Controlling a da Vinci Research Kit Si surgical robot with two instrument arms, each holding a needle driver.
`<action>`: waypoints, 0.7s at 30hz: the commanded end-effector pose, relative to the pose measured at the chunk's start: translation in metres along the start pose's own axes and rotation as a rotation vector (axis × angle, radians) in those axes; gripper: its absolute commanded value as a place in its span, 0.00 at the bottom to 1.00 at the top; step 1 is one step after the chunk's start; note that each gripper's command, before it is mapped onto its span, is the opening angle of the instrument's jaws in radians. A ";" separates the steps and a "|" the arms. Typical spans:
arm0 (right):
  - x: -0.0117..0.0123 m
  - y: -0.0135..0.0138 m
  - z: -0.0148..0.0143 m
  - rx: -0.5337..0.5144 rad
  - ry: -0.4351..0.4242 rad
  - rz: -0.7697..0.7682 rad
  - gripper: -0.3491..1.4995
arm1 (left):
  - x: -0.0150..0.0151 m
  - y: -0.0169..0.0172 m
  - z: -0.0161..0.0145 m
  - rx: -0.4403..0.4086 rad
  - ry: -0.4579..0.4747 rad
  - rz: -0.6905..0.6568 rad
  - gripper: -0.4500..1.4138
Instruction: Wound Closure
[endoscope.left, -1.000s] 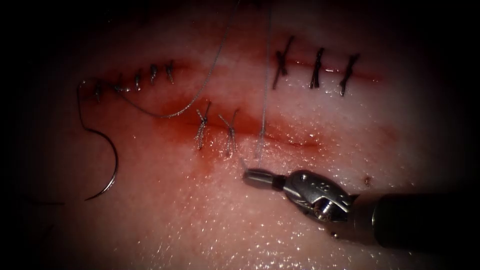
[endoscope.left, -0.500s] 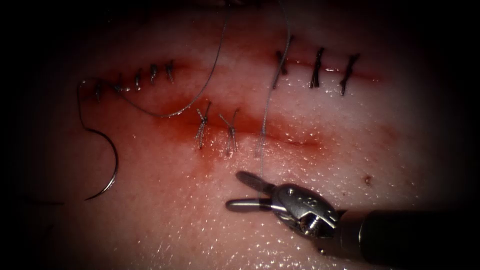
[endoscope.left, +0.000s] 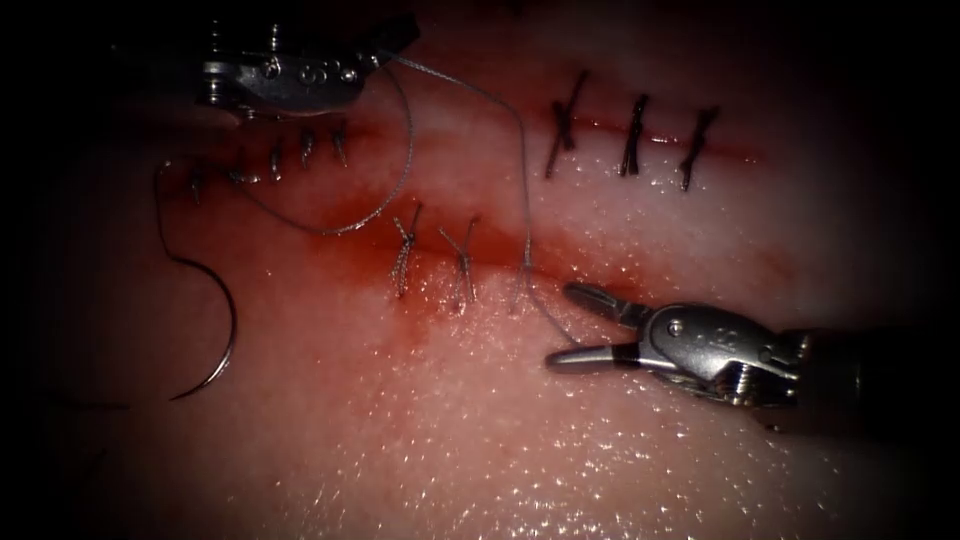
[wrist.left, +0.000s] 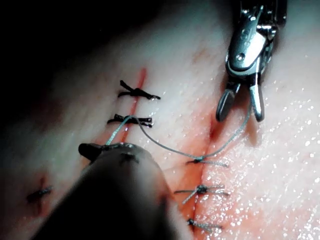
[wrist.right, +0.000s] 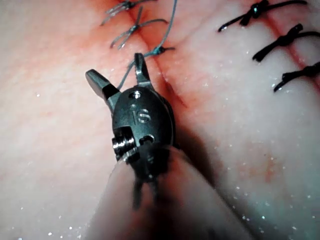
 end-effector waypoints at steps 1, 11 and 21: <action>-0.0013 0.0001 0.0011 0.001 -0.022 -0.003 0.90 | 0.0004 0.0003 0.0002 0.001 -0.004 0.004 0.00; 0.0031 0.0054 -0.0032 -0.029 0.085 0.120 0.95 | 0.0035 -0.0001 -0.0029 0.022 -0.025 0.045 0.00; 0.0043 0.0066 0.0006 0.001 0.032 0.047 0.98 | 0.0044 0.0003 -0.0043 0.024 -0.034 0.061 0.00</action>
